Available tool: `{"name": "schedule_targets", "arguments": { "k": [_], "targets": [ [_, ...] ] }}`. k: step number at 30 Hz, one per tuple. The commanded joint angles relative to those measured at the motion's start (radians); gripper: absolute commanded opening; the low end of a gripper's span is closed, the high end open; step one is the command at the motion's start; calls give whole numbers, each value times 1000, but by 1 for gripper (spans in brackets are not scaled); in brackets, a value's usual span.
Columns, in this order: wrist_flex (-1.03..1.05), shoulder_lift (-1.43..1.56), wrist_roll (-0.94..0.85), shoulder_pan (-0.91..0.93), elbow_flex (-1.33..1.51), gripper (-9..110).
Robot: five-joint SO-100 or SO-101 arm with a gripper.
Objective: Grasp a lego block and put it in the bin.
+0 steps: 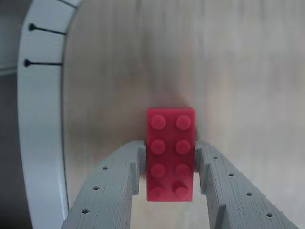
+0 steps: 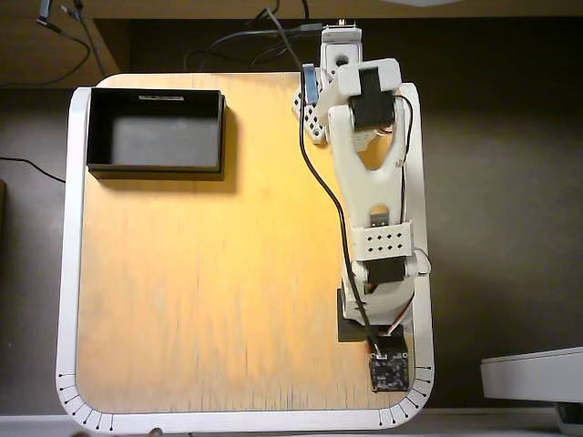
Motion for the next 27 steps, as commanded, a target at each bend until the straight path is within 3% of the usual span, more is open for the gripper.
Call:
{"name": "schedule_targets", "arguments": {
  "k": [1,12,18,27],
  "targets": [
    [71,265,8,60,-89,0],
    [319,618,46,290,-91,0],
    [463,804,124,534,-92,0],
    [476,939,144,894,-94,0]
  ]
}}
